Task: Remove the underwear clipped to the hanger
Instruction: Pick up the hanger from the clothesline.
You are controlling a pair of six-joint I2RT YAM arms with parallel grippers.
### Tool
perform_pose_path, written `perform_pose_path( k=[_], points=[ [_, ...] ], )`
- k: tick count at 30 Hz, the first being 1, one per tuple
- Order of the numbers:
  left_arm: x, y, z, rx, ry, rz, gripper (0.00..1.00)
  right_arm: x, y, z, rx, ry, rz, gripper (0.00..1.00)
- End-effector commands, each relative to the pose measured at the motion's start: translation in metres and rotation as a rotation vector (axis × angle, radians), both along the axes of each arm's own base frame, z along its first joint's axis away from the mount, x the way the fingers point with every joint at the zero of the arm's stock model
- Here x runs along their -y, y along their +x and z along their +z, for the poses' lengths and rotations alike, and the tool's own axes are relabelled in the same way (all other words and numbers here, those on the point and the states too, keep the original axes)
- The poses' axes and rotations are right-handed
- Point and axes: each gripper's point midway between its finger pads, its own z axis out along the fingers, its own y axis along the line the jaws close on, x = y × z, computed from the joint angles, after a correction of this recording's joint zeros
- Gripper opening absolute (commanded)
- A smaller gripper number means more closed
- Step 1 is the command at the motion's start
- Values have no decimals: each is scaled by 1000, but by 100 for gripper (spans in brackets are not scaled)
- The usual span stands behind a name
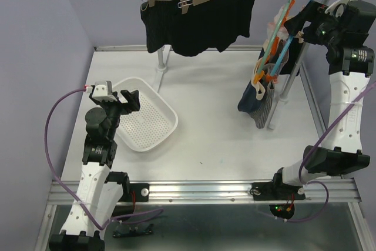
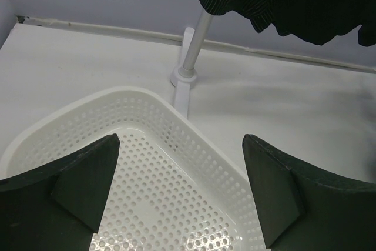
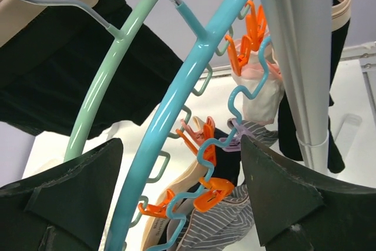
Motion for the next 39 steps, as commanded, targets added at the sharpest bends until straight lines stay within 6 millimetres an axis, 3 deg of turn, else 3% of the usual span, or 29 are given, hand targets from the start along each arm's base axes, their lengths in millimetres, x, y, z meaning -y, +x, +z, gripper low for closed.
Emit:
perform_pose_path(
  k=[1,9,14,19,38,39],
  points=[
    [3,1,24,75,-5,-15,97,-17,-5,27,76,30,68,86],
    [2,0,24,75,-3,-14,97,-26,-10,32,88,82,104,86],
    [3,0,24,75,-3,-15,97,-28,-8,21,57,133,105,86],
    [2,1,23,74,-3,-14,97,-30,-10,20,54,176,120,78],
    [3,1,23,71,-3,-20,97,-31,-19,26,59,288,176,70],
    [3,1,22,69,-3,-18,97,-31,-19,27,60,297,177,66]
  ],
)
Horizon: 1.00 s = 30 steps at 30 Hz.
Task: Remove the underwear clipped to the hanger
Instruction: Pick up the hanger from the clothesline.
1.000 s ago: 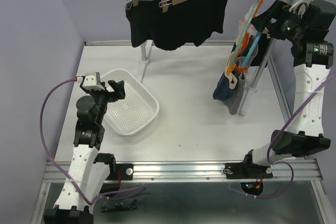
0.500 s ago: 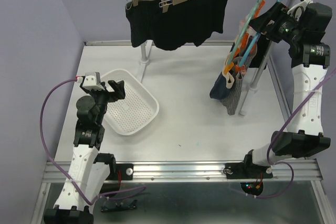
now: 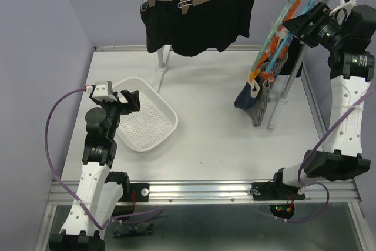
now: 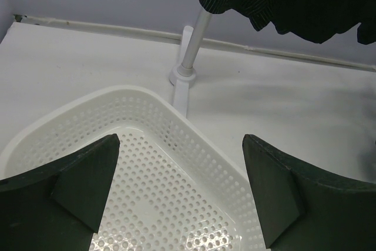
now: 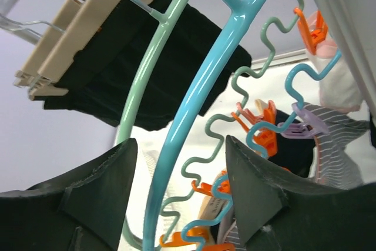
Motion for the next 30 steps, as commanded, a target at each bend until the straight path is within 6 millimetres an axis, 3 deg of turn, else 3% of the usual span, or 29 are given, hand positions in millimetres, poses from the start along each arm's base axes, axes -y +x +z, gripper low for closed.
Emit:
perform_pose_path(
  k=[1,10,30],
  points=[
    [2,0,24,75,-5,-13,97,-5,-6,19,69,34,40,65],
    [3,0,24,76,-3,-16,97,-8,-2,11,40,105,87,49],
    [3,0,24,75,-3,-19,97,-10,-19,31,79,232,202,3]
  ],
)
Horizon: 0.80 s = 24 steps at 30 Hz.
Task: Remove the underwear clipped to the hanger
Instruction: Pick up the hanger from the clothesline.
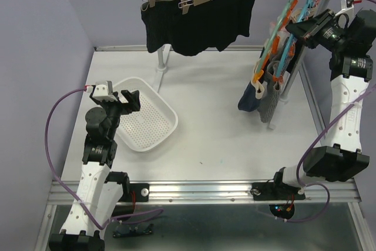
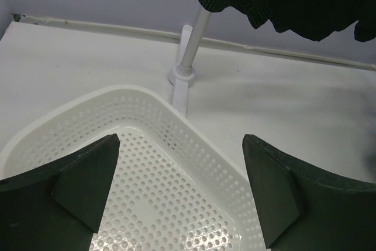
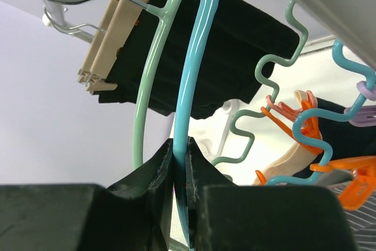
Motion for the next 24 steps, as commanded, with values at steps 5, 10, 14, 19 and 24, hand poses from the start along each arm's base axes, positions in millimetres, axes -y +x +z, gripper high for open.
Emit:
perform_pose_path(
  k=[5,10,14,19,24],
  points=[
    [2,0,25,78,-4,-13,97,-7,-27,47,165,34,85,0],
    [3,0,25,78,-3,-18,97,-13,-40,63,228,33,102,0],
    [4,0,25,78,-5,-24,97,-18,-53,77,281,32,112,0],
    [5,-1,26,83,-5,-28,97,-18,-57,86,316,29,102,0],
    [5,-1,25,81,-5,-27,97,-20,-58,82,305,43,116,1]
  ],
)
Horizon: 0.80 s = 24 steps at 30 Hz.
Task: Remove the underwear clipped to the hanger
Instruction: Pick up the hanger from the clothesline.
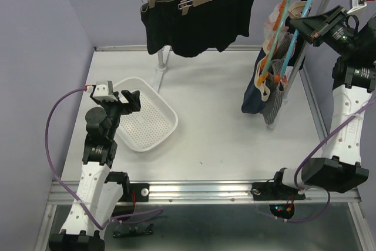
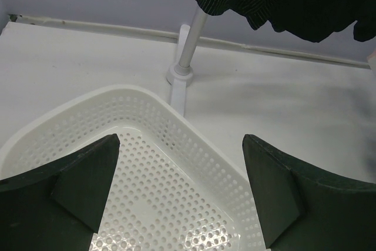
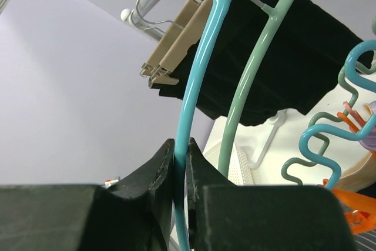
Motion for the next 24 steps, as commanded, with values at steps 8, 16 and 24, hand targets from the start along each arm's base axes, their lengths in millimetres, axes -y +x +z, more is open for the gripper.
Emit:
perform_pose_path(
  k=[8,16,24],
  points=[
    [4,-2,27,87,-6,-22,97,-17,-39,20,207,-92,67,1],
    [4,-3,29,94,-7,-24,97,-27,-60,10,201,-97,98,0],
    [5,-3,31,99,-8,-30,97,-37,-84,-6,183,-90,120,1]
  ],
)
